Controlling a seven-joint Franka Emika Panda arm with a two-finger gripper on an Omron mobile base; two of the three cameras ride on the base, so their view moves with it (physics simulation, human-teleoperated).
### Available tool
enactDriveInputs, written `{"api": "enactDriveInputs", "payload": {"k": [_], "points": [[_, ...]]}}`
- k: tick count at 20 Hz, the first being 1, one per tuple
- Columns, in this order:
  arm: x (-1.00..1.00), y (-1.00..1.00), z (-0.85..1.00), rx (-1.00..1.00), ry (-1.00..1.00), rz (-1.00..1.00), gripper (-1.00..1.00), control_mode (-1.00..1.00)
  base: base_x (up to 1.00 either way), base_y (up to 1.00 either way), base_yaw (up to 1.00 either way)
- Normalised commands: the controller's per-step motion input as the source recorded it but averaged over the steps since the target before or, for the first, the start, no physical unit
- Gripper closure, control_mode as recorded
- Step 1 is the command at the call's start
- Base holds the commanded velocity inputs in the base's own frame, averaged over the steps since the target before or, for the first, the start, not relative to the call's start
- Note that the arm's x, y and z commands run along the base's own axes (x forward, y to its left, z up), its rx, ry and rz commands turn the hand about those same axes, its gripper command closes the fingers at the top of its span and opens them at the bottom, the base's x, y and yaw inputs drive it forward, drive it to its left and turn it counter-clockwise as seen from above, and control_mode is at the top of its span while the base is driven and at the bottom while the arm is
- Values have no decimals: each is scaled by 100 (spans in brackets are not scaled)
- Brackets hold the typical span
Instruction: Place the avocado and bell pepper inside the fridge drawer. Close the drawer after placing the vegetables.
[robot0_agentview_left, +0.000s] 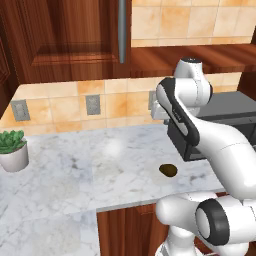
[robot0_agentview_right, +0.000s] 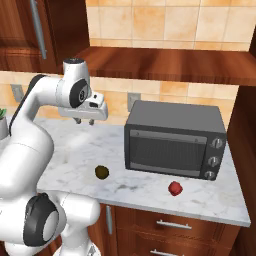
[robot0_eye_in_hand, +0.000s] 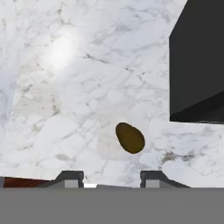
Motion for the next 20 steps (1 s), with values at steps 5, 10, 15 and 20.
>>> {"api": "enactDriveInputs", "payload": {"k": [5,10,15,20], "points": [[-27,0,-8,0,0,0,-100,-100,0,0,0],[-11,-50,-78,-1,9,0,-100,-100,0,0,0],[0,-30,-100,-12,26,5,-100,-100,0,0,0],[0,9,-87,-11,8,24,-100,-100,0,0,0]]}}
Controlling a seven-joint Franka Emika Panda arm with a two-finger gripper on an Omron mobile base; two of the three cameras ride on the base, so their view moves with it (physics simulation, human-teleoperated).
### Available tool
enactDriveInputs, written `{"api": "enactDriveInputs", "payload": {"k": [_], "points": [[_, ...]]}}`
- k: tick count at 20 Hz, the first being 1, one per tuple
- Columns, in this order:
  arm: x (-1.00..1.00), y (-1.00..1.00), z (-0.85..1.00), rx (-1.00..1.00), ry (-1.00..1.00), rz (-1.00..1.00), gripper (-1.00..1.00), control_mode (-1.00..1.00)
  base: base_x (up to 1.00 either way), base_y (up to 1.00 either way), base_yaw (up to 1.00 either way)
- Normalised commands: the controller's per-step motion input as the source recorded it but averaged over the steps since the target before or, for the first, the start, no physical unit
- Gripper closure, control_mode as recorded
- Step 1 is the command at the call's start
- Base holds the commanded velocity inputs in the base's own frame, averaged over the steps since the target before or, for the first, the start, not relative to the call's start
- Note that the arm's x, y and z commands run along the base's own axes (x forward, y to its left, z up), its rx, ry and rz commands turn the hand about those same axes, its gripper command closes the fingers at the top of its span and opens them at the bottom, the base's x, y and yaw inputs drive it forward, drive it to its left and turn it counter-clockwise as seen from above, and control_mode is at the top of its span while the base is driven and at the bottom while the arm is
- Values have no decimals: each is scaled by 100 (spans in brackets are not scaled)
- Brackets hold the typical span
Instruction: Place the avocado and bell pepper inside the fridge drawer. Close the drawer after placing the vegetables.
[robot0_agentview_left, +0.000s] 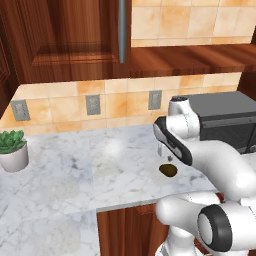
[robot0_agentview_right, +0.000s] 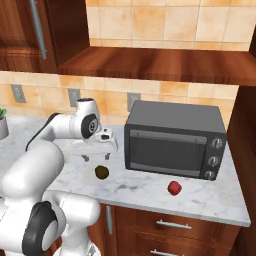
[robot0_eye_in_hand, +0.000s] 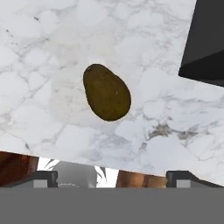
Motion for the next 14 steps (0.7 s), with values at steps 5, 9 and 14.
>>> {"api": "enactDriveInputs", "payload": {"k": [5,9,14], "points": [[1,5,-42,-6,4,30,-100,-100,0,0,0],[9,6,-45,-3,1,23,-100,-100,0,0,0],[23,5,-21,0,0,9,-100,-100,0,0,0]]}}
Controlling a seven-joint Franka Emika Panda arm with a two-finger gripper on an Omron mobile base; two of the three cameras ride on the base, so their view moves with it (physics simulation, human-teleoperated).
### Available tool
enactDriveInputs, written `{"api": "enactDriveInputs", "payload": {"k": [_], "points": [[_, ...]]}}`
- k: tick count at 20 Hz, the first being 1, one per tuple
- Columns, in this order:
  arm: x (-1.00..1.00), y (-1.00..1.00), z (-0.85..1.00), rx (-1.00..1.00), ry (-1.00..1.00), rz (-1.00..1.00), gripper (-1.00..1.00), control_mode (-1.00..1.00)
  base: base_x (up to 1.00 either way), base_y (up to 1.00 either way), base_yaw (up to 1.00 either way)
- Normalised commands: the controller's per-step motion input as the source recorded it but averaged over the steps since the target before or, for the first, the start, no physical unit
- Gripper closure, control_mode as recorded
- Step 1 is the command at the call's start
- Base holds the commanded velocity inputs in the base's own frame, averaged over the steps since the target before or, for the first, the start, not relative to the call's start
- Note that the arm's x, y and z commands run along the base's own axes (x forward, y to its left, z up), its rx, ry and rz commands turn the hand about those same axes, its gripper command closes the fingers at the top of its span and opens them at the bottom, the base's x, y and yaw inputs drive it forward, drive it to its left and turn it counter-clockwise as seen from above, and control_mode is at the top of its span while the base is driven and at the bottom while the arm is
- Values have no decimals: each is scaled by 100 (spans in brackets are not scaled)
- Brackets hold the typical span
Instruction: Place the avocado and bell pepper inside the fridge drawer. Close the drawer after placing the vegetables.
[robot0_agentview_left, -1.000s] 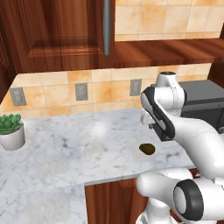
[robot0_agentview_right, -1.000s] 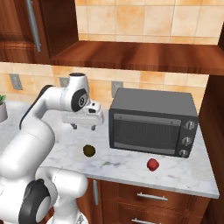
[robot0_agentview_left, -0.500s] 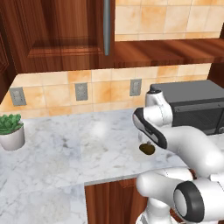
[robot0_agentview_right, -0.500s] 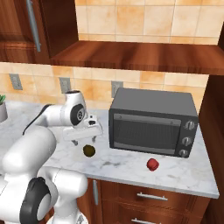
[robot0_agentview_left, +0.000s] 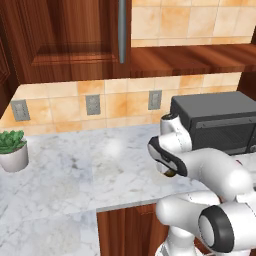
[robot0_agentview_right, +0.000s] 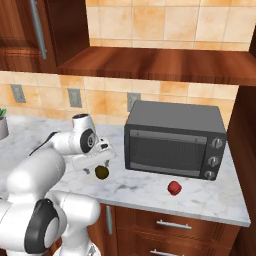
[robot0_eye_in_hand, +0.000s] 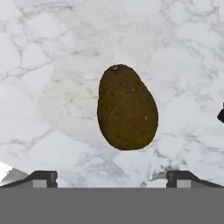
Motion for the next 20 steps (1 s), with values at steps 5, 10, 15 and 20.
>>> {"api": "enactDriveInputs", "payload": {"k": [5,10,15,20], "points": [[29,3,-34,0,2,7,-100,-100,0,0,0],[30,1,-27,0,1,8,-100,-100,0,0,0],[23,0,-24,0,0,8,-100,-100,0,0,0],[4,0,-28,0,1,8,-100,-100,0,0,0]]}}
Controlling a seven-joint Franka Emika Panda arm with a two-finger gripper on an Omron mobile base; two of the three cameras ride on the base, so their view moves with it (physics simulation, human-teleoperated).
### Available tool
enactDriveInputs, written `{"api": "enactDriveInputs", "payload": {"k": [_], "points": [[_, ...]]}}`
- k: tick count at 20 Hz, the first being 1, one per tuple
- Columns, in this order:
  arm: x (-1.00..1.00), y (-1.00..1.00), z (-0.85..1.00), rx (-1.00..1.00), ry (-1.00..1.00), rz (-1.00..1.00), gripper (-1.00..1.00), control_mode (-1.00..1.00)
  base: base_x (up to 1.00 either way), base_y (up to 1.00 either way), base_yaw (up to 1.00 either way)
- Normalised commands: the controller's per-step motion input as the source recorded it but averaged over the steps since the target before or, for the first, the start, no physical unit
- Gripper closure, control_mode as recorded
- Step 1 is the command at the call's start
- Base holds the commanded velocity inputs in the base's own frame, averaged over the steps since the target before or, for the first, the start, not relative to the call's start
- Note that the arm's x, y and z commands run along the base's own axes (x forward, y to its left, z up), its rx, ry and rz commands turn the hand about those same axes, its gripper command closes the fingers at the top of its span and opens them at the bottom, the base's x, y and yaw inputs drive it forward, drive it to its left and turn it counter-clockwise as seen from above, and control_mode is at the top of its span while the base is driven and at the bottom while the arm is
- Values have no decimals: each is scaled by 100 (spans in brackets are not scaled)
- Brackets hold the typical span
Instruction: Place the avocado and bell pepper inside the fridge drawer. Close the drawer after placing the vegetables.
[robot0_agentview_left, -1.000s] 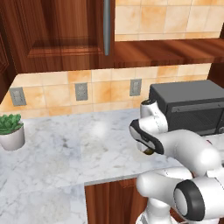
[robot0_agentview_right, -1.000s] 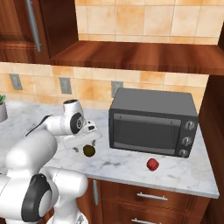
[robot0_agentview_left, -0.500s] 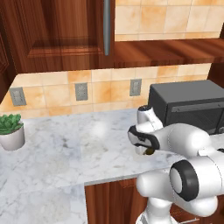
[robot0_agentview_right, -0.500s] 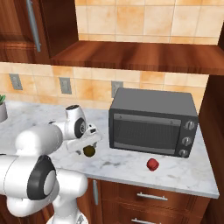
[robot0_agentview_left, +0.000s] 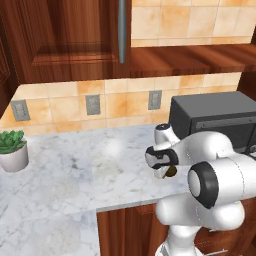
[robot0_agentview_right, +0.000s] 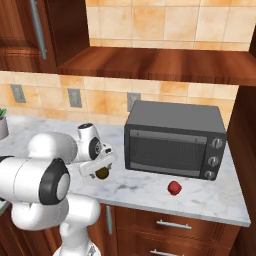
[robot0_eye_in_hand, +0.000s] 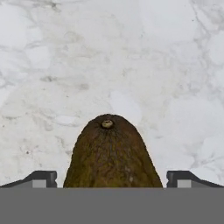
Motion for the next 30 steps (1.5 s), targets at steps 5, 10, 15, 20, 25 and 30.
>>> {"api": "enactDriveInputs", "payload": {"k": [5,10,15,20,25,30], "points": [[-3,0,-25,0,3,5,100,-100,0,0,0],[-25,-4,54,9,-7,0,100,-100,0,0,0],[-69,0,100,7,-13,-1,100,-100,0,0,0],[-75,0,100,3,-9,-1,100,-100,0,0,0],[-64,0,96,0,-8,0,100,-100,0,0,0],[-30,25,48,-6,-3,0,100,-100,0,0,0]]}}
